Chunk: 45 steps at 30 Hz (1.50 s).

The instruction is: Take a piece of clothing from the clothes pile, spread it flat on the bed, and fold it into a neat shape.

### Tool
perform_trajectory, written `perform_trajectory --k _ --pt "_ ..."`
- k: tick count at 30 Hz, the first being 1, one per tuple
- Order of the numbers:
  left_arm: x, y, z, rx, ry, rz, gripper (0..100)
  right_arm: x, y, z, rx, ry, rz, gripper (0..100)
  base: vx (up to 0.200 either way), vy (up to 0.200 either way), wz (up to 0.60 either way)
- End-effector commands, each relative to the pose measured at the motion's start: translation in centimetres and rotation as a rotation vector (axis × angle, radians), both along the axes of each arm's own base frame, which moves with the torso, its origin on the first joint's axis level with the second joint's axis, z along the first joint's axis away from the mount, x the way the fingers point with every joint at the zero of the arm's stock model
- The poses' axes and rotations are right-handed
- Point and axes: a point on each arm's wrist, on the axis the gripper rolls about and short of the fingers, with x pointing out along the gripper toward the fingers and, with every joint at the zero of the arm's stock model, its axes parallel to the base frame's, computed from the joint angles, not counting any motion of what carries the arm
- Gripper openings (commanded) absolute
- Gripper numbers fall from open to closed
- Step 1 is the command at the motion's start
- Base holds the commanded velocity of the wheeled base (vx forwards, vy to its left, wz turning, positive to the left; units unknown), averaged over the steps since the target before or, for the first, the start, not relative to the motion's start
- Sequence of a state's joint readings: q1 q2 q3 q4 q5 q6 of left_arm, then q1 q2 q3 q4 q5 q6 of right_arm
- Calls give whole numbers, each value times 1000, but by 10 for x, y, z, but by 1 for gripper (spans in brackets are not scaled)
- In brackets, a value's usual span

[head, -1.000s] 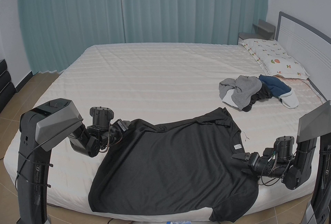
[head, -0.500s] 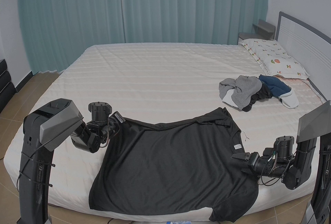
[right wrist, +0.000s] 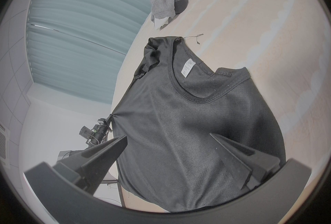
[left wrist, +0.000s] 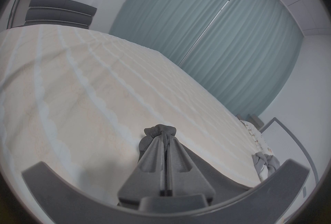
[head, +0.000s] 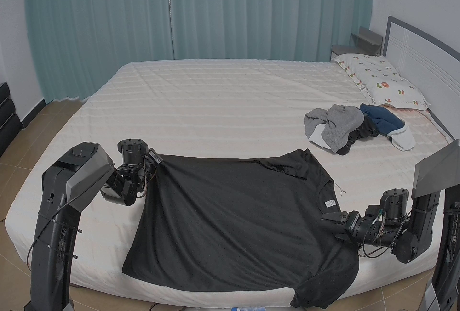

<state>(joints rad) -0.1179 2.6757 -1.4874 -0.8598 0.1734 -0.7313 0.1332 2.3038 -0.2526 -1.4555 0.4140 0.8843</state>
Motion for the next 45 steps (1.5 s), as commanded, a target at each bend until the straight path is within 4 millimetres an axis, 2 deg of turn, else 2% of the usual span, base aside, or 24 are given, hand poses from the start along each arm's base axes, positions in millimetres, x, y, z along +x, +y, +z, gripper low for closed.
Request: perform_trajectory --k 1,5,6,10,14,16,21,25,27,29,30,32,34,36,39,45 --pt "0 1 -11 5 33 4 0 0 0 -1 0 4 0 100 0 0 0" --pt "-1 2 -13 9 77 3 0 0 0 -1 1 -3 0 100 0 0 0" --pt "-2 2 -13 6 90 1 100 2 0 0 3 -12 -2 100 0 0 0" --pt "-2 2 -12 -5 88 2 100 8 0 7 -6 -73 -33 100 0 0 0" --pt "-4 2 0 -76 71 23 100 22 5 8 -46 -122 -92 100 0 0 0" --pt "-10 1 15 -178 62 15 100 34 17 9 -87 -171 -143 100 0 0 0" --pt "-21 16 31 -305 80 -48 100 55 34 21 -95 -234 -143 100 0 0 0" --pt "-21 22 35 -364 81 -48 100 95 47 32 -134 -197 -170 100 0 0 0" --pt "-22 22 33 -363 88 -48 100 114 60 37 -157 -183 -180 100 0 0 0" --pt "-22 22 33 -363 89 -48 100 121 67 37 -164 -173 -170 100 0 0 0" --pt "-22 21 31 -362 92 -46 100 132 79 33 -177 -153 -149 100 0 0 0" --pt "-22 20 30 -357 95 -49 100 140 92 26 -199 -138 -118 100 0 0 0" --pt "-22 20 29 -355 96 -48 100 150 96 18 -251 -129 -86 100 0 0 0" --pt "-22 19 29 -355 98 -49 100 153 97 15 -273 -124 -73 100 0 0 0" --pt "-22 19 29 -355 98 -49 100 166 98 0 -340 -88 -71 100 0 0 0" --pt "-22 18 29 -353 98 -50 100 185 102 -2 -356 -82 -90 100 0 0 0"
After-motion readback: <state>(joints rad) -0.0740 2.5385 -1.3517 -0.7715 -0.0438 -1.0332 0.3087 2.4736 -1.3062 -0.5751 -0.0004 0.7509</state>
